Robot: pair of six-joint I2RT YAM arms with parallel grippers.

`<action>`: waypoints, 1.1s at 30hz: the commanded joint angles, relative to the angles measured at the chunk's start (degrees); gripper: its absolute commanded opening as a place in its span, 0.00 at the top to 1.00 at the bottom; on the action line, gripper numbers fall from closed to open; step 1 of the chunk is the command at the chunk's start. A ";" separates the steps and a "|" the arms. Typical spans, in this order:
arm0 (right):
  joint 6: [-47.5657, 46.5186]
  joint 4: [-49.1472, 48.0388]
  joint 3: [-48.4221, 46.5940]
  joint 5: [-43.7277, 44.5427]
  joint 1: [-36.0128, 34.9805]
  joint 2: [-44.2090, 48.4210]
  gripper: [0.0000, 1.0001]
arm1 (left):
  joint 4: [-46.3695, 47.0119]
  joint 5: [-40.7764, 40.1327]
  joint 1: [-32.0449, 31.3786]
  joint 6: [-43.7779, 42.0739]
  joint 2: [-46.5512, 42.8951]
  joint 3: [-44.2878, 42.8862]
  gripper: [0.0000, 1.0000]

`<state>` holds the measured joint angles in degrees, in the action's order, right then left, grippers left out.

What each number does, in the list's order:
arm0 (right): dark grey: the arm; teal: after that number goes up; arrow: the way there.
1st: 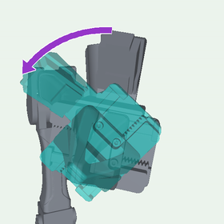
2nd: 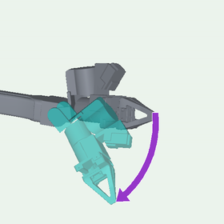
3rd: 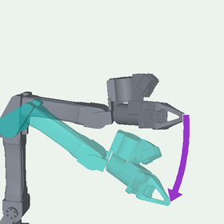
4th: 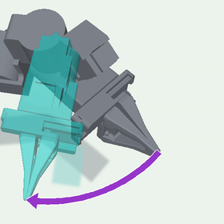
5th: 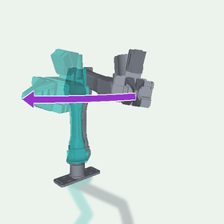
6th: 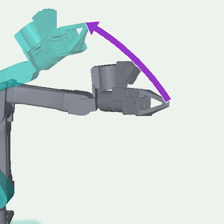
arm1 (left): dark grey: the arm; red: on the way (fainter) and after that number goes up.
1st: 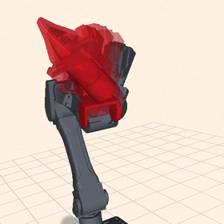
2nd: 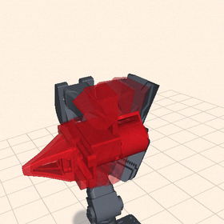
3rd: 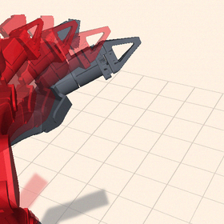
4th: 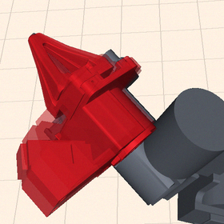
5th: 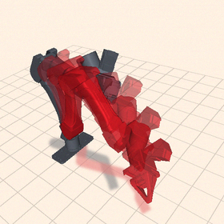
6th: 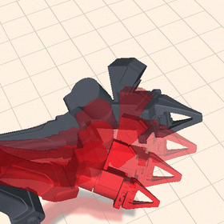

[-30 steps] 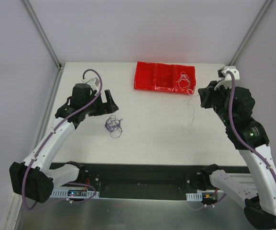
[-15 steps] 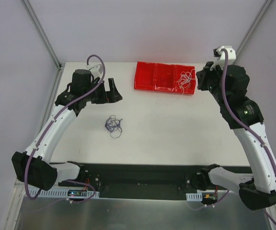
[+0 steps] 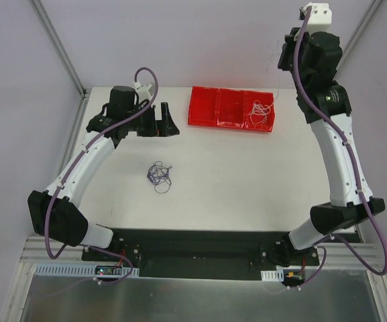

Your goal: Untangle the cables

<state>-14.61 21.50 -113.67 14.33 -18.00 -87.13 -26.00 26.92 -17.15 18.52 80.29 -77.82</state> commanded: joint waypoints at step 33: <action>-1.83 -10.60 -6.32 -2.11 11.14 -28.27 0.99 | 0.33 4.81 0.62 -2.62 2.85 4.26 0.04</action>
<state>-17.63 14.13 -123.57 13.98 -6.87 -114.30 -26.33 30.02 -17.12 16.91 83.29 -74.08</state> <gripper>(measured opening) 0.009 0.959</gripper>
